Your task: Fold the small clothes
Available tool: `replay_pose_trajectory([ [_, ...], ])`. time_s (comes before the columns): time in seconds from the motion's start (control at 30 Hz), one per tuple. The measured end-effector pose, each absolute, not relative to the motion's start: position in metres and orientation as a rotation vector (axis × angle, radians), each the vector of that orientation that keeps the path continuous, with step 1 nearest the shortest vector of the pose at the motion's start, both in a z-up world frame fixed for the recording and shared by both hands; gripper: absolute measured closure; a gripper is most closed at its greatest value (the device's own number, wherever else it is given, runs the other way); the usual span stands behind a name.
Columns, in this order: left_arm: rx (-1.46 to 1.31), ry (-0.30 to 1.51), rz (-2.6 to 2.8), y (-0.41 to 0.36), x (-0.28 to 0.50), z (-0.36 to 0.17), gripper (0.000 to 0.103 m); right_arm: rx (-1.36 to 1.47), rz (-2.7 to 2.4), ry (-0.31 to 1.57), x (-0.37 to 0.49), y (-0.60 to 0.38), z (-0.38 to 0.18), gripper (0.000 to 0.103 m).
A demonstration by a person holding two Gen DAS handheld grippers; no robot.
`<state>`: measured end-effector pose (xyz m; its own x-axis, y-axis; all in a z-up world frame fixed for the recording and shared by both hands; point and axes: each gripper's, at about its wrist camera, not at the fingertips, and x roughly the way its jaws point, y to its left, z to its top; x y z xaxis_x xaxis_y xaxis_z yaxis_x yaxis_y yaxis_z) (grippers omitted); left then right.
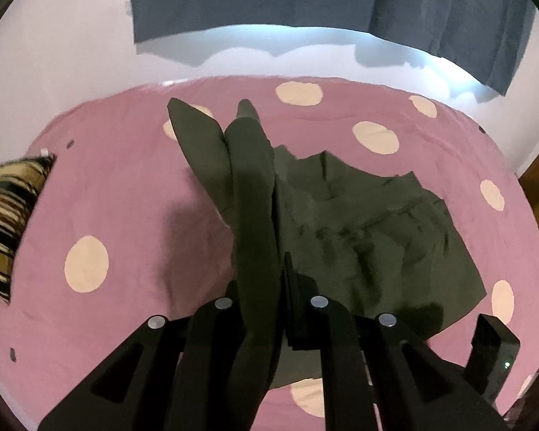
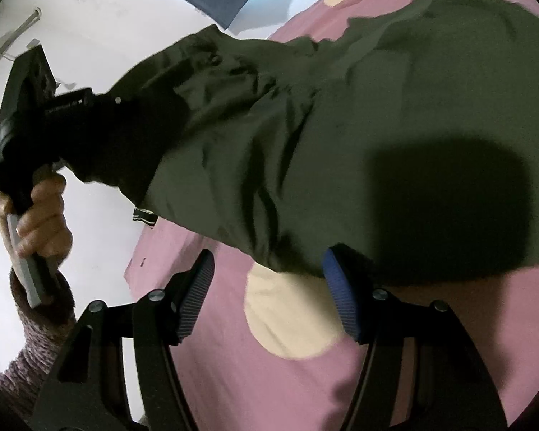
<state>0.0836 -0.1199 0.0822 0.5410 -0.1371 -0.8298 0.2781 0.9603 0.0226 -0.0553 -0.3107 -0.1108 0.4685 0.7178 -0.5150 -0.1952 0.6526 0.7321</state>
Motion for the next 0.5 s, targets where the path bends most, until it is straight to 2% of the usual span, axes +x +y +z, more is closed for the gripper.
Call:
replay_pose_trajectory([
  [0.27,0.236,0.923,-0.258,-0.191,0.058,0.09,0.092,0.661,0.577,0.887,-0.095,-0.357,-0.107,0.04],
  [0.5,0.312,0.914,-0.282,-0.255,0.035,0.071,0.092,0.72,0.547,0.843,-0.12,-0.395,-0.107,0.04],
])
